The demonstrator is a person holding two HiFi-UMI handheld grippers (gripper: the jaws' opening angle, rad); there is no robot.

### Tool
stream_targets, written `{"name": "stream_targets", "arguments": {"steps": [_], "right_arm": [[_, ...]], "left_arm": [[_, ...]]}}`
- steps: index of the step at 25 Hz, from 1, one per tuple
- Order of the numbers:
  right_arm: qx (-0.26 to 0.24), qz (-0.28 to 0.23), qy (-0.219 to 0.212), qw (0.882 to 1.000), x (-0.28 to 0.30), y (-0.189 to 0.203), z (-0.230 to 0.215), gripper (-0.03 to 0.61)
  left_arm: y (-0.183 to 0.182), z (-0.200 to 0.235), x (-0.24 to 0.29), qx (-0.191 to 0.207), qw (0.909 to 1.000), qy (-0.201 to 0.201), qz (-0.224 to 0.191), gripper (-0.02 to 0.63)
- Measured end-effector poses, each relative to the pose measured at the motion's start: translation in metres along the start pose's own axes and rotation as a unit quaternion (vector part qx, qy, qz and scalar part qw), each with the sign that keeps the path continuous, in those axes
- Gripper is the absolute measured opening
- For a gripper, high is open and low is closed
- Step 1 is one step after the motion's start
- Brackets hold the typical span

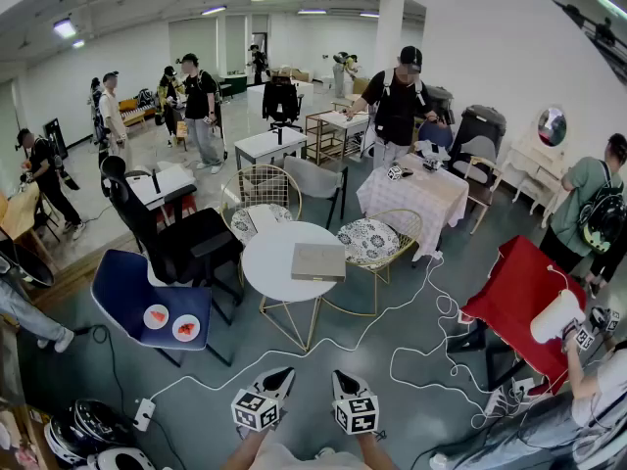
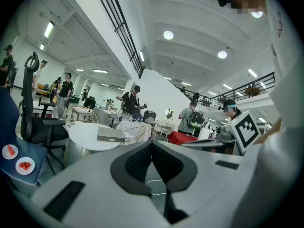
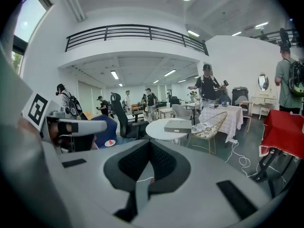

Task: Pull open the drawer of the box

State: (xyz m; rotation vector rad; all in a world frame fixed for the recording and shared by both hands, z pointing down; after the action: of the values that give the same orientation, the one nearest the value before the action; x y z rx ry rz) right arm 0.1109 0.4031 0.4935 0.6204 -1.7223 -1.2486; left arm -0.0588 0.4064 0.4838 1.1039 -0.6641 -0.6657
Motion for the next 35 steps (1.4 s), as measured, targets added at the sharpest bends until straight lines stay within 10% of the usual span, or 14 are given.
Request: {"name": "stream_targets", "arguments": {"steps": [35], "right_arm": [[-0.023, 0.012, -0.054, 0.998, 0.006, 0.005, -0.087, 0.015]], "left_arm": [[0.015, -0.044, 0.078, 0.002, 0.9991, -0.042, 0.01, 0.012]]}}
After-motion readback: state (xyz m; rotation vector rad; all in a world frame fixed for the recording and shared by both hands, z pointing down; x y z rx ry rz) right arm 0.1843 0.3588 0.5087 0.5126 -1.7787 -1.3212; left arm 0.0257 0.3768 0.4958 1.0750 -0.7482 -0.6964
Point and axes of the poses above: the fingertips, and each gripper's own axes: x forward along the fingers, z to its left, y out of its underside, the point moved 5 cm from there along -x, backward along the fingers, and after that the axes turned 1 degree about -x, right-handed, at the moved point
